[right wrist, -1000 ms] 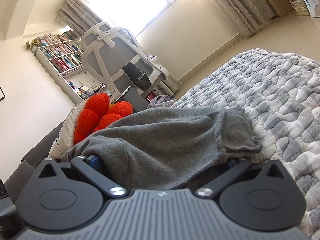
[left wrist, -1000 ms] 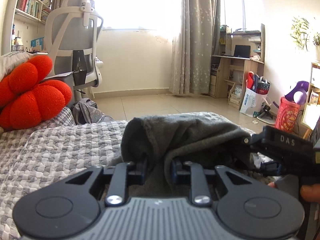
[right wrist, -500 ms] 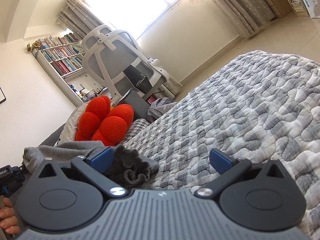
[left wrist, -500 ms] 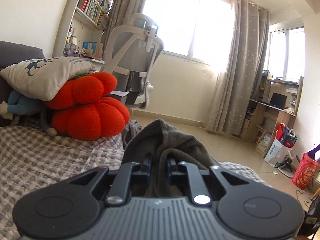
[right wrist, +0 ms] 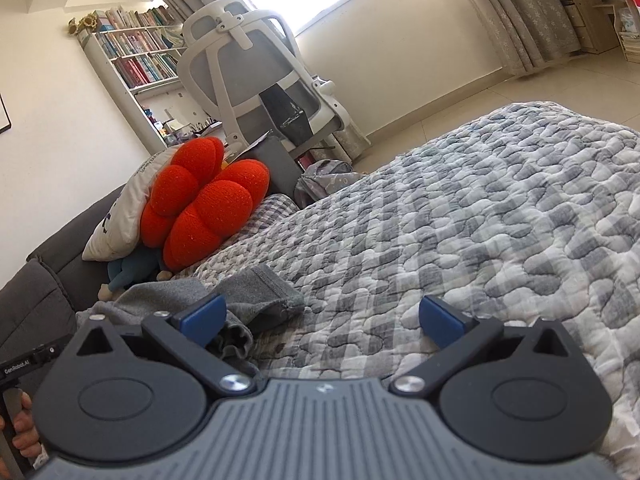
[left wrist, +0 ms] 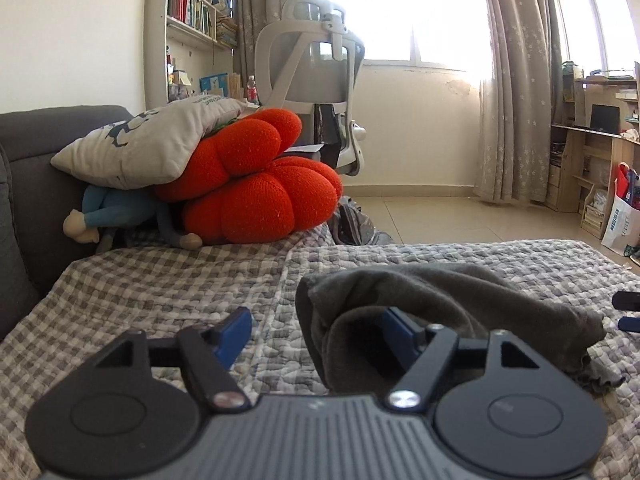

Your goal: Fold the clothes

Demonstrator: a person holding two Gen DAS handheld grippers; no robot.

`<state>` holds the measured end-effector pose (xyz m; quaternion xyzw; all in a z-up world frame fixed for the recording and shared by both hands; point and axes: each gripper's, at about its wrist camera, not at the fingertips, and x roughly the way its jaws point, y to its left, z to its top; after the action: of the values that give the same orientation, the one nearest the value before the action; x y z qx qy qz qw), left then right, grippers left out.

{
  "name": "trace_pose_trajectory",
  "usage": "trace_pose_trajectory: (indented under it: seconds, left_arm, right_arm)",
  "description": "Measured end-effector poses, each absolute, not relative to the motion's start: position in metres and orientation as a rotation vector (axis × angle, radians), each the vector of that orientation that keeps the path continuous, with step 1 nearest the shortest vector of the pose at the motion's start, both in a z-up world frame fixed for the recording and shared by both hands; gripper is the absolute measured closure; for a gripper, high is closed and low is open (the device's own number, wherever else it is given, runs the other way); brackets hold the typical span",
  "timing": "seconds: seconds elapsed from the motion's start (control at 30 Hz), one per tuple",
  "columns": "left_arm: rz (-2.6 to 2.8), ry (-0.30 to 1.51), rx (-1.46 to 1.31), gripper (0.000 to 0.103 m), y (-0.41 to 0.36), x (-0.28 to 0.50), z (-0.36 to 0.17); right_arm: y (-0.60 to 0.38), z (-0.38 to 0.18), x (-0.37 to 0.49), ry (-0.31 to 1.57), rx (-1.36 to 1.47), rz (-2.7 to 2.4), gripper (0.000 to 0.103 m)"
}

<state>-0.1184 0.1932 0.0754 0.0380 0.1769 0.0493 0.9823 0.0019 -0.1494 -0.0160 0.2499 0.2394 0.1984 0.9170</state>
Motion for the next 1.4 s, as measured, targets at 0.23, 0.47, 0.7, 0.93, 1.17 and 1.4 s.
trace_pose_trajectory:
  seconds: [0.23, 0.47, 0.7, 0.93, 1.17, 1.4]
  left_arm:
    - [-0.084, 0.359, 0.213, 0.021, 0.166, -0.127, 0.061]
    - [-0.166, 0.345, 0.478, 0.026, 0.127, -0.12, 0.032]
    - [-0.164, 0.417, 0.456, 0.09, 0.126, -0.088, 0.032]
    - [-0.071, 0.307, 0.203, 0.096, 0.175, -0.099, 0.087]
    - [-0.024, 0.299, 0.069, 0.096, 0.209, -0.09, 0.11]
    - [0.017, 0.274, -0.027, 0.096, 0.233, -0.086, 0.118]
  right_arm:
    - [-0.137, -0.016, 0.004, 0.518, 0.447, 0.416, 0.0]
    - [-0.142, -0.019, 0.006, 0.511, 0.489, 0.425, 0.0]
    - [-0.132, -0.015, 0.009, 0.521, 0.417, 0.424, 0.0]
    - [-0.12, -0.002, 0.013, 0.518, 0.22, 0.472, 0.0]
    - [-0.053, 0.014, 0.004, 0.387, -0.155, 0.704, 0.0]
    - [-0.017, 0.005, 0.003, 0.4, -0.271, 0.917, 0.0]
